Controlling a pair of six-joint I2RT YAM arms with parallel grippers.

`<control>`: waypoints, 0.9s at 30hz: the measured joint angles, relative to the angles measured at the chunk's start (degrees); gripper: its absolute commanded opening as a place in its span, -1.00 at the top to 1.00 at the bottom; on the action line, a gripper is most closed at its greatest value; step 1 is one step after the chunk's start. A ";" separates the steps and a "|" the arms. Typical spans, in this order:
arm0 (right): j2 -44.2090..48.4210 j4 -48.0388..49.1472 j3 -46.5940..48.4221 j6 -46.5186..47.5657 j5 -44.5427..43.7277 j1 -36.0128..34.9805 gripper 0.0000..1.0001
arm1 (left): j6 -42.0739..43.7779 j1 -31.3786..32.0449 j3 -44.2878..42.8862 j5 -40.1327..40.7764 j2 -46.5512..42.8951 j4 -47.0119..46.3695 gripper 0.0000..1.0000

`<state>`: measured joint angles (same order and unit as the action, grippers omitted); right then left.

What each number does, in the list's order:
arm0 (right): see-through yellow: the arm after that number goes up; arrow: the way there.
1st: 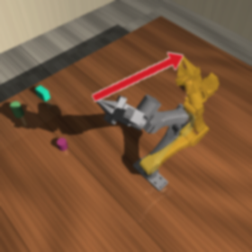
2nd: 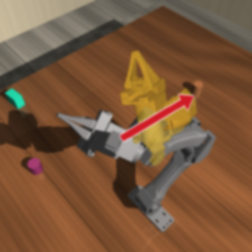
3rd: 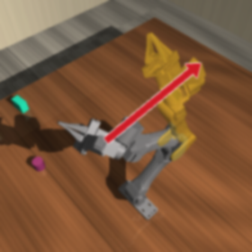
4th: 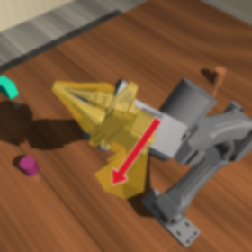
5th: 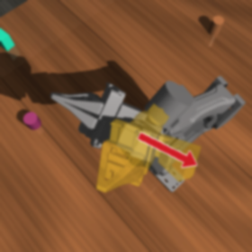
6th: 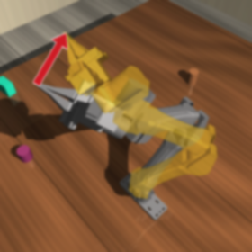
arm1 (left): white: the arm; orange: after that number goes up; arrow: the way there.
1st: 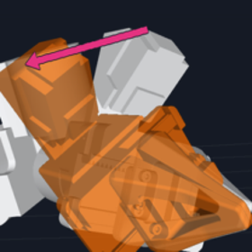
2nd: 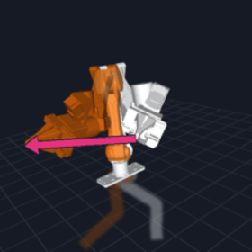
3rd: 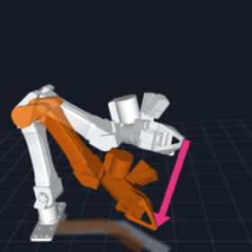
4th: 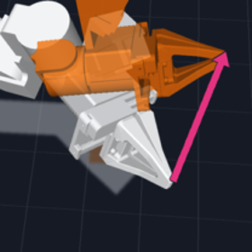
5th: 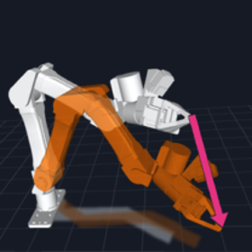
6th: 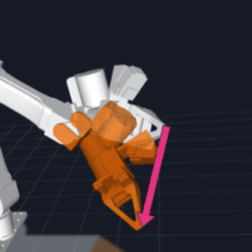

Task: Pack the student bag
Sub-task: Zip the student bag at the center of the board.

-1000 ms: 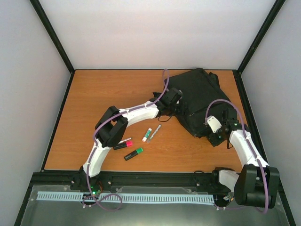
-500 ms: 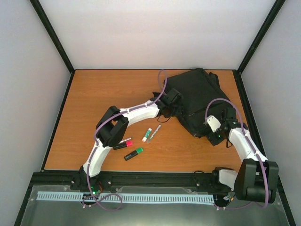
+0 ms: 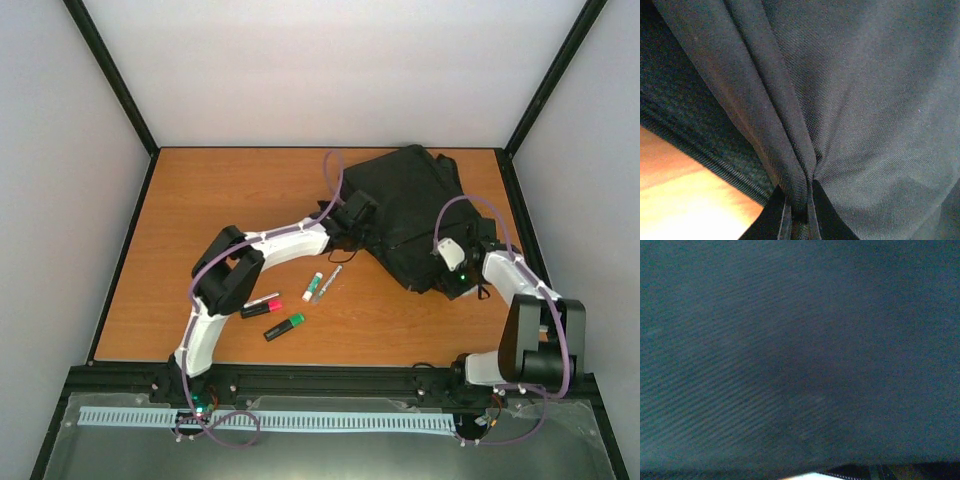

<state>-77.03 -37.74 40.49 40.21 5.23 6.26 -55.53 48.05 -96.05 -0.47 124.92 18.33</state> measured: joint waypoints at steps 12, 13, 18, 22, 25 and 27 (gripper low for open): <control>-8.52 1.95 13.16 -4.50 2.43 0.11 -0.40 | -4.31 1.38 19.80 2.73 -12.98 -5.57 -0.22; -8.07 2.25 13.07 -4.57 2.29 0.15 -0.41 | -3.93 1.66 20.52 2.91 -13.49 -5.44 -0.22; -1.18 1.36 9.40 -4.04 2.03 1.64 -0.45 | 4.31 3.76 27.30 5.79 -21.09 -4.09 -0.21; 6.97 -1.92 5.46 -2.89 2.12 2.62 -0.46 | 20.63 6.62 28.52 6.08 -25.86 -3.85 -0.19; 11.41 -5.60 4.59 -1.90 4.33 2.73 -0.46 | 35.58 9.55 28.09 2.91 -26.64 -4.35 -0.20; 13.88 -8.00 4.55 -1.25 6.67 2.73 -0.46 | 43.93 11.21 28.02 1.03 -26.62 -4.63 -0.20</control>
<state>-63.16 -45.74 45.04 38.96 11.90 8.99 -11.60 59.27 -68.03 0.56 98.30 13.69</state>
